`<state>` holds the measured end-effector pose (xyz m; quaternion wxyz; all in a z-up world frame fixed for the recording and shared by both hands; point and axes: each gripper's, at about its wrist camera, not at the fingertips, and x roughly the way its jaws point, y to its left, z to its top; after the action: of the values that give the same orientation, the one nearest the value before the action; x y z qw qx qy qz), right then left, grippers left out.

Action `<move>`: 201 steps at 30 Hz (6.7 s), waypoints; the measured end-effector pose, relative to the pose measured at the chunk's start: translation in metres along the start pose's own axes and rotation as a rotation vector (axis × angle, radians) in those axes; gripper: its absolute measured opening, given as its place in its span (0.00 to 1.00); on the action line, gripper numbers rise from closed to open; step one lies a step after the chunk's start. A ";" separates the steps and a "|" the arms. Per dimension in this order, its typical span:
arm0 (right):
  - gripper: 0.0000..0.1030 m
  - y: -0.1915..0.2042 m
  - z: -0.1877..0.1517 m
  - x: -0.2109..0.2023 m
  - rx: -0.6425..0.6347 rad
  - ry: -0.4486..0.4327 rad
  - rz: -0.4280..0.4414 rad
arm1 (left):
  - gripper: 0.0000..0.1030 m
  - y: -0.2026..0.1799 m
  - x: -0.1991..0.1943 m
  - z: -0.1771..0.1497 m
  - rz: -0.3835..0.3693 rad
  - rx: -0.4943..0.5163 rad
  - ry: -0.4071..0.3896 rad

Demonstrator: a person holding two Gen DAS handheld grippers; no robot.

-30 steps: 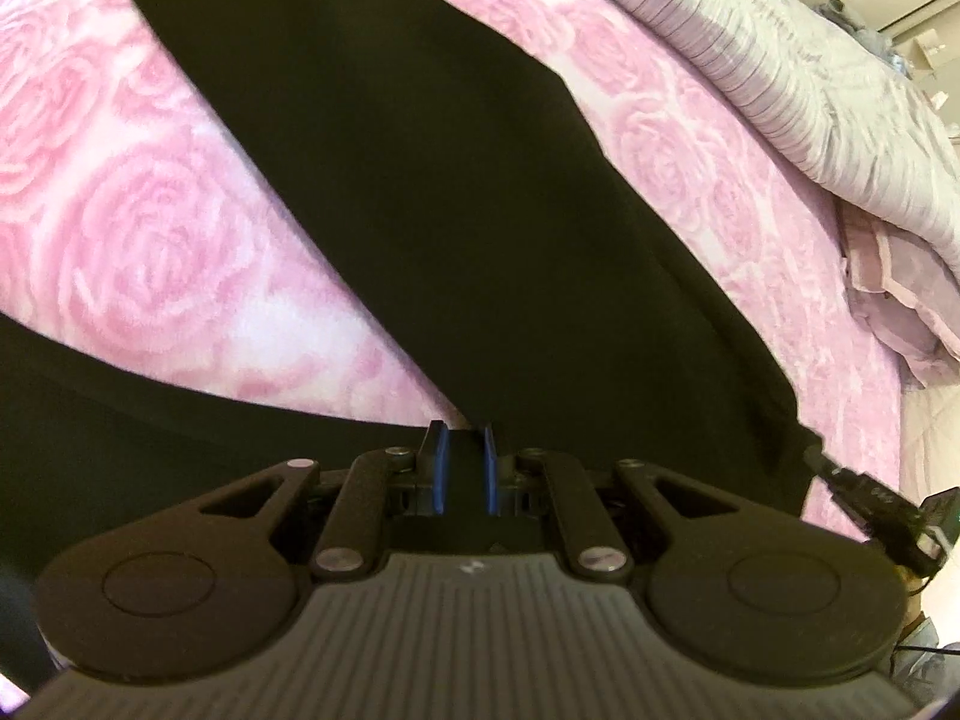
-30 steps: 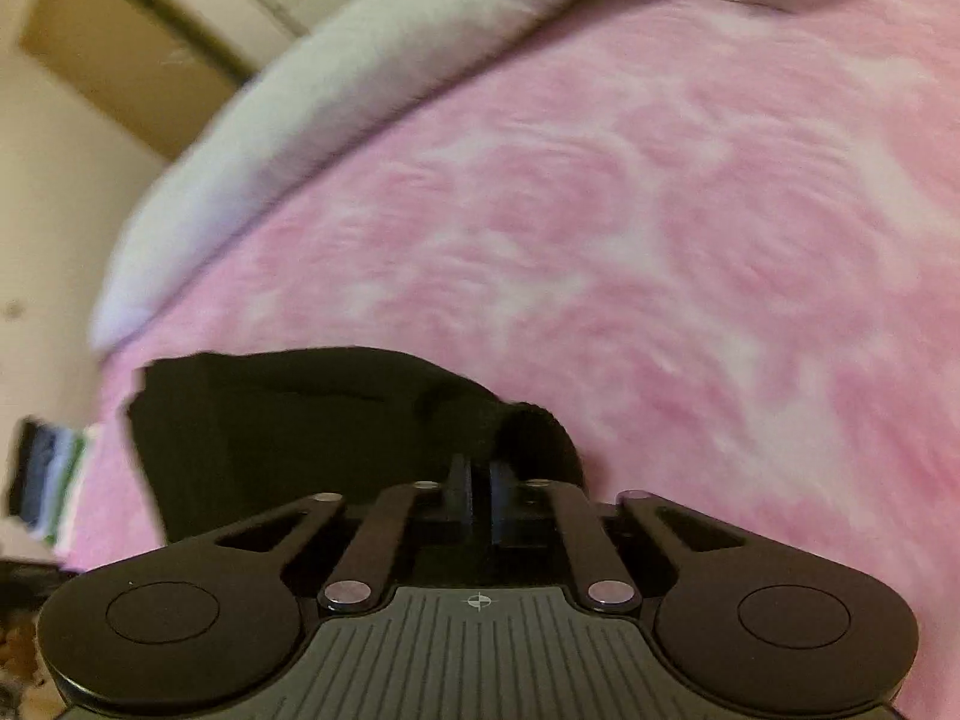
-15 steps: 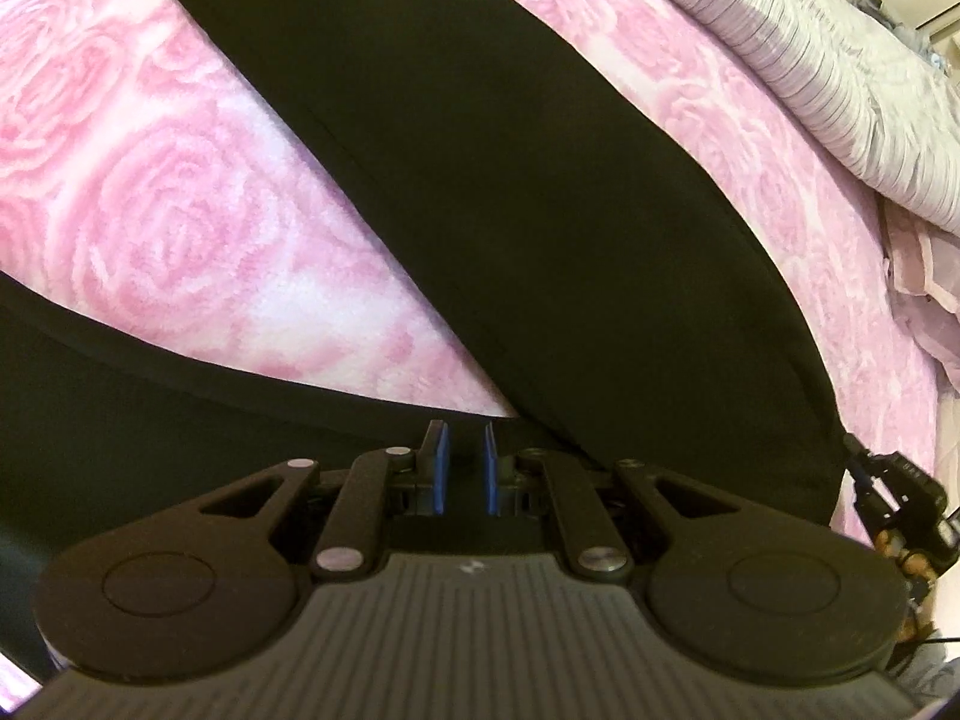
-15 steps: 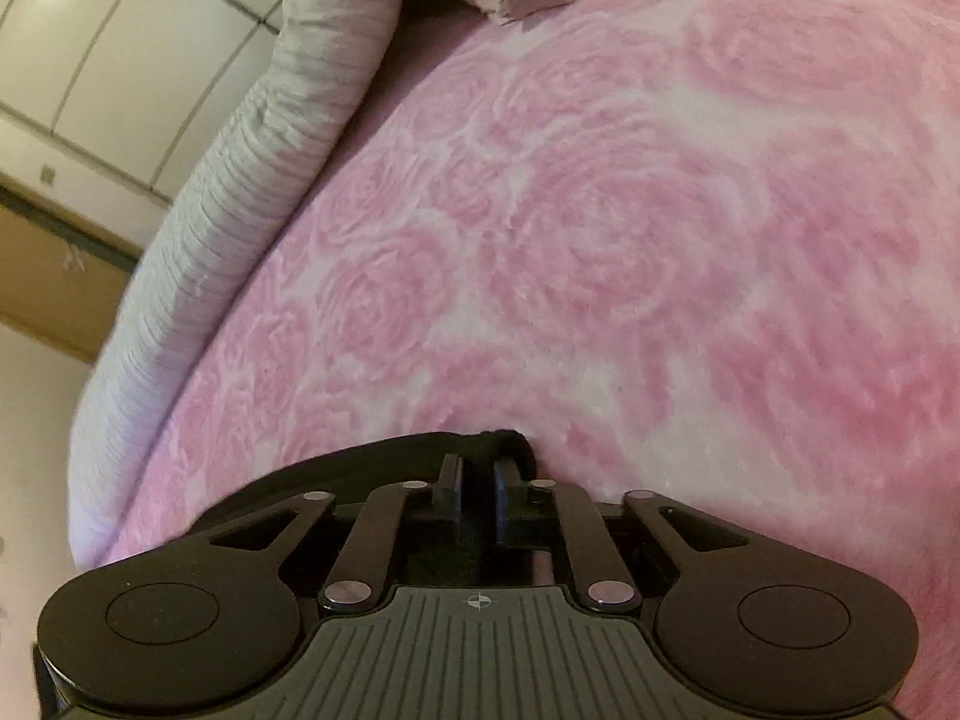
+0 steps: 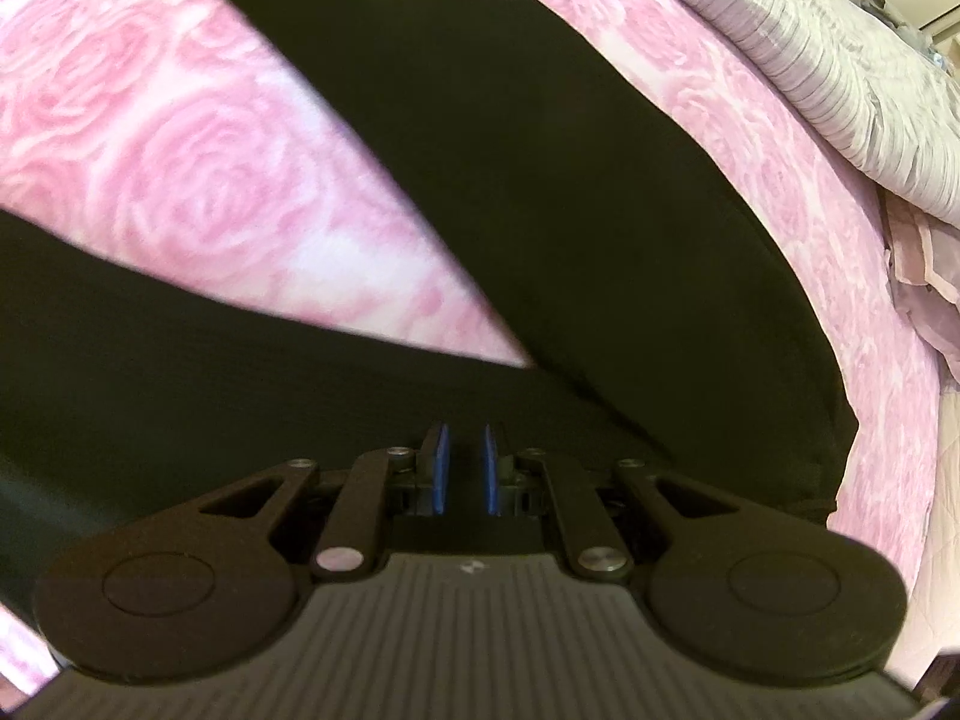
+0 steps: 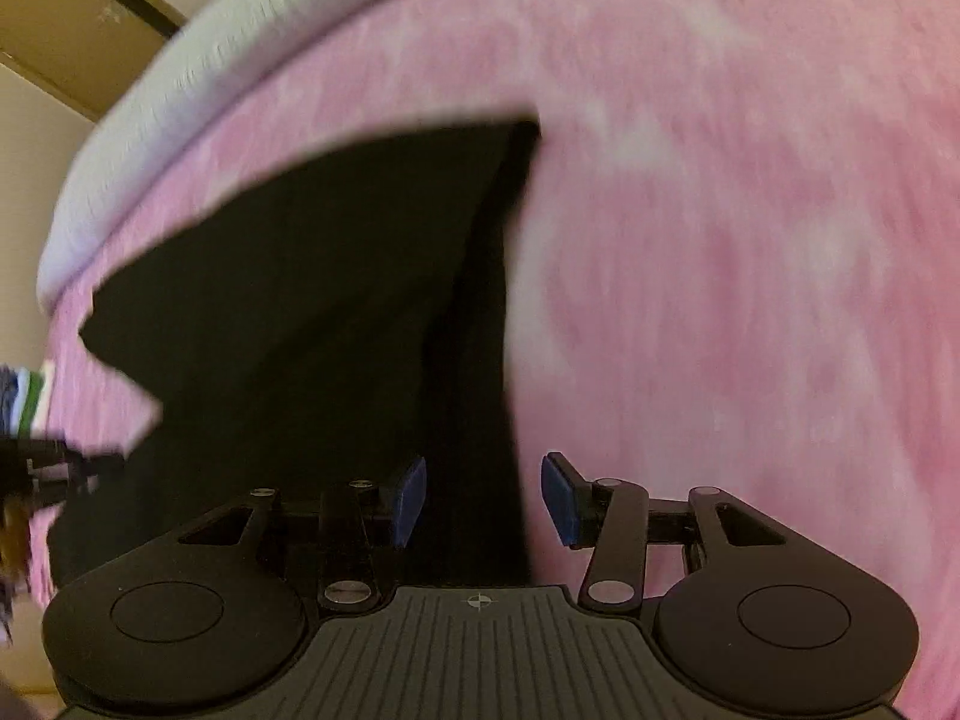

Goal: Fold clothes

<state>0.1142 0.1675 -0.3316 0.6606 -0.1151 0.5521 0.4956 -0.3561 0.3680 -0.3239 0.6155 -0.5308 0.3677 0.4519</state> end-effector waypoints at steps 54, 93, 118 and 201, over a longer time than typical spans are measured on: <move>0.41 0.308 -0.207 -0.172 -0.241 0.045 -0.249 | 0.26 0.112 -0.259 -0.102 0.223 0.377 -0.192; 0.41 0.193 -0.276 -0.348 -0.482 0.032 -0.062 | 0.33 -0.012 -0.373 -0.395 0.288 0.275 -0.424; 0.48 0.219 -0.281 -0.339 -0.645 0.024 -0.018 | 0.34 0.007 -0.381 -0.398 0.365 0.199 -0.431; 0.50 0.176 0.060 0.126 -0.714 -0.046 -0.409 | 0.35 -0.083 0.053 0.156 -0.011 1.124 -0.158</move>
<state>0.0011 0.3606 -0.3466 0.6763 -0.4332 0.2963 0.5168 -0.2644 0.5279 -0.3210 0.8313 -0.0884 0.5018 0.2218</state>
